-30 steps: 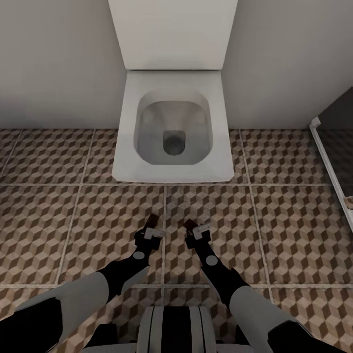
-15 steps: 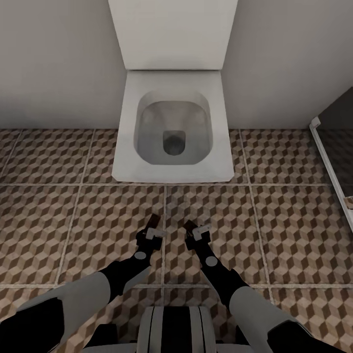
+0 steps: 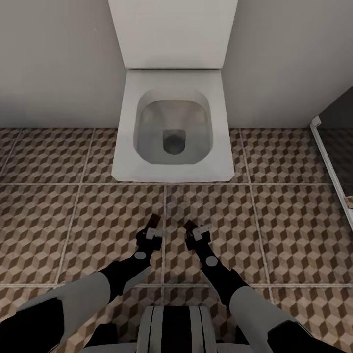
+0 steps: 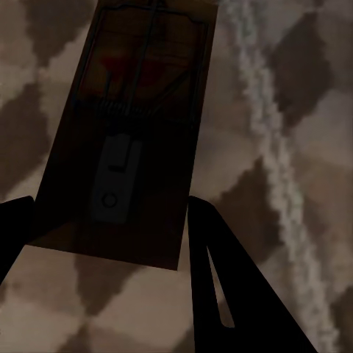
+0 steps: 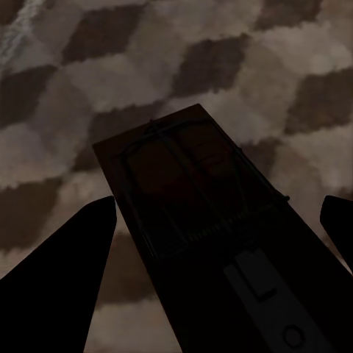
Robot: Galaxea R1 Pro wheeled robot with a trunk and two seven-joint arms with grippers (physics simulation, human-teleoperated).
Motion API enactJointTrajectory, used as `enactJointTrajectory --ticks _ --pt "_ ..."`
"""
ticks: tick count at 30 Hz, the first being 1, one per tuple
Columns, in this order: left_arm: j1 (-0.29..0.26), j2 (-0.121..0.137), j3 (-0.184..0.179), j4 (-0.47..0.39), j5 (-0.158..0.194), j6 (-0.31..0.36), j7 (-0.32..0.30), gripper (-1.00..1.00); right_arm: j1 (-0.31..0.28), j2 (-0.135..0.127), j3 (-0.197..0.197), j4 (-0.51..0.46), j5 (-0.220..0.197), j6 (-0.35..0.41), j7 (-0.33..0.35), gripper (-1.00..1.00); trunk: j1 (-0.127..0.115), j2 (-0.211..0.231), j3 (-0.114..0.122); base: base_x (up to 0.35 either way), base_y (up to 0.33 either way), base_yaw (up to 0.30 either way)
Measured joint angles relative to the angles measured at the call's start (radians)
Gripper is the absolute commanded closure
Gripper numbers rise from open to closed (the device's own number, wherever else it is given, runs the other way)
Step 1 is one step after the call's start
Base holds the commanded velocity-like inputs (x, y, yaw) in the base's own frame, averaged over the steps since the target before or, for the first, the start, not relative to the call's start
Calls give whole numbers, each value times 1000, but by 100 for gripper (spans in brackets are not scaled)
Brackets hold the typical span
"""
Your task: Take the four mousetraps from the cabinet in the bathroom and place them on the bathroom floor. Make sure all four end up on the same floor surface, and ensure that at least two of them are either under or directly next to the same bathroom sink.
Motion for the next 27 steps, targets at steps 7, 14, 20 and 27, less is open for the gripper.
enactJointTrajectory --ticks 7,14,20,27 --pt "0 0 0 0 0 0 0 100 0 0 0 0 0 0 0 100 0 0 0 0 0 0" --pt "0 0 0 2 0 0 0 100 0 0 0 0 0 0 0 100 0 0 0 76 0 0" --pt "0 0 0 3 0 0 0 100 0 0 0 0 0 0 0 100 0 0 0 156 0 0" --pt "0 1 -1 5 0 0 0 100 0 0 0 0 0 0 0 100 0 0 0 30 0 0"
